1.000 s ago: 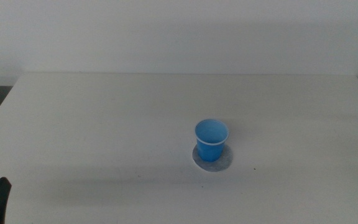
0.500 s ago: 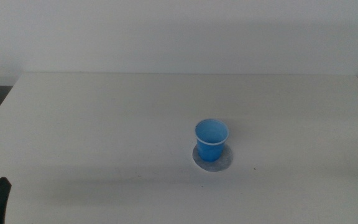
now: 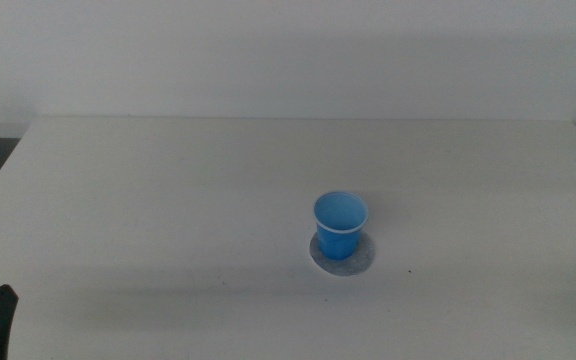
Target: Place an empty cup on a cup mat.
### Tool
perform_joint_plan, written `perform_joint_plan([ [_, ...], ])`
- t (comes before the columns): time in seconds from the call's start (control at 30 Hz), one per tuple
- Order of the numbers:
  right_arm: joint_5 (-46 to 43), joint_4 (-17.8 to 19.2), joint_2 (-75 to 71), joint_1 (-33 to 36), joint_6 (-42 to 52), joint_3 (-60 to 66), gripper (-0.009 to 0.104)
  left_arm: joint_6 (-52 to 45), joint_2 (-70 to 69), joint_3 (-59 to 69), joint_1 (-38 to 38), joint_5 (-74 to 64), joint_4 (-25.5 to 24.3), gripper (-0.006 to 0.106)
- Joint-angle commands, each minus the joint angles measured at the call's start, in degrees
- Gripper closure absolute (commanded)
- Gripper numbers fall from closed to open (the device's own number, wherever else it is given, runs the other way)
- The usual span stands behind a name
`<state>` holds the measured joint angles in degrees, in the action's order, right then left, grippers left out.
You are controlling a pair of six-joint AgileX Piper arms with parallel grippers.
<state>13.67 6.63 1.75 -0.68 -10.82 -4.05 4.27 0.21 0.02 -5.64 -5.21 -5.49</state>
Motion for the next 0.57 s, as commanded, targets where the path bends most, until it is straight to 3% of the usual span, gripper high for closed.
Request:
perform_joint_plan([
  [0.0, -1.25, 0.72, -1.75, -0.43, -0.11, 2.28, 0.002, 0.16, -0.21, -0.02, -0.10, 0.31, -0.01, 0.007],
  [0.13, -1.62, 0.95, -1.75, -0.43, -0.11, 4.05, 0.002, 0.16, -0.21, -0.02, -0.10, 0.31, -0.01, 0.007],
  [0.3, 1.79, 3.95, -1.75, -0.43, -0.11, 4.05, 0.002, 0.16, -0.21, -0.02, -0.10, 0.31, -0.01, 0.007],
  [0.53, 1.56, 3.96, -1.75, -0.43, -0.11, 4.05, 0.002, 0.16, -0.21, -0.02, -0.10, 0.31, -0.01, 0.007],
])
